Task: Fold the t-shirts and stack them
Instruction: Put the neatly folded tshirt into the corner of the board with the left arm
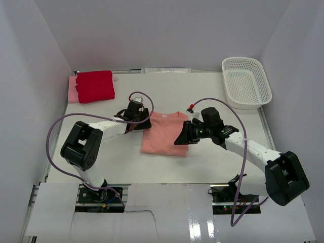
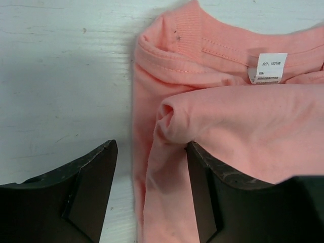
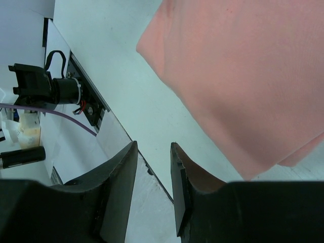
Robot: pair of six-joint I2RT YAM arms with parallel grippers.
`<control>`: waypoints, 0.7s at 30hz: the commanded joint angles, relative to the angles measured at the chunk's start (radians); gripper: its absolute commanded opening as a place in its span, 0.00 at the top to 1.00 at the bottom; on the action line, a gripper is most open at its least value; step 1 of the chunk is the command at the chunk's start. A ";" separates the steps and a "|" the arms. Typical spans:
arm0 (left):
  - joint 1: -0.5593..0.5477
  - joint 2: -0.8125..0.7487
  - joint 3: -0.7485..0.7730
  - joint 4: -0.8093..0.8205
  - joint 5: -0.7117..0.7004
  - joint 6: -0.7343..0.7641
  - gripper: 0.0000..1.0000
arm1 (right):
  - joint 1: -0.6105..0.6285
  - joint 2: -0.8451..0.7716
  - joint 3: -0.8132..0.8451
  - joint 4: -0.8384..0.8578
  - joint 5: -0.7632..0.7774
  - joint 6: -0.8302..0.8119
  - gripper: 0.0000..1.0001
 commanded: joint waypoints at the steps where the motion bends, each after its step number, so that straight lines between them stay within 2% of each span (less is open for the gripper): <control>1: -0.001 0.024 0.036 0.030 0.057 0.007 0.32 | -0.006 -0.013 -0.001 0.004 -0.003 -0.020 0.61; 6: -0.001 0.116 0.051 0.050 0.131 -0.004 0.43 | -0.007 -0.024 -0.007 0.004 -0.002 -0.020 0.61; 7: -0.001 0.127 0.054 0.050 0.137 -0.006 0.49 | -0.009 -0.028 -0.010 0.003 -0.002 -0.019 0.61; 9: -0.001 0.146 0.056 0.054 0.140 -0.009 0.54 | -0.010 -0.035 -0.012 0.003 -0.003 -0.017 0.60; 13: 0.001 0.189 0.062 0.053 0.162 -0.010 0.79 | -0.013 -0.044 -0.018 0.003 -0.002 -0.014 0.60; 14: 0.001 0.199 0.064 0.050 0.159 -0.013 0.96 | -0.015 -0.044 -0.018 0.003 -0.003 -0.014 0.60; 15: 0.004 0.205 0.070 0.036 0.156 -0.013 1.00 | -0.015 -0.047 -0.018 0.003 -0.003 -0.012 0.60; 18: 0.040 0.213 0.094 -0.005 0.177 -0.021 1.00 | -0.016 -0.055 -0.012 -0.003 -0.002 -0.009 0.60; 21: 0.132 0.184 0.123 -0.036 0.290 -0.021 1.00 | -0.018 -0.071 -0.003 -0.014 0.013 -0.009 0.60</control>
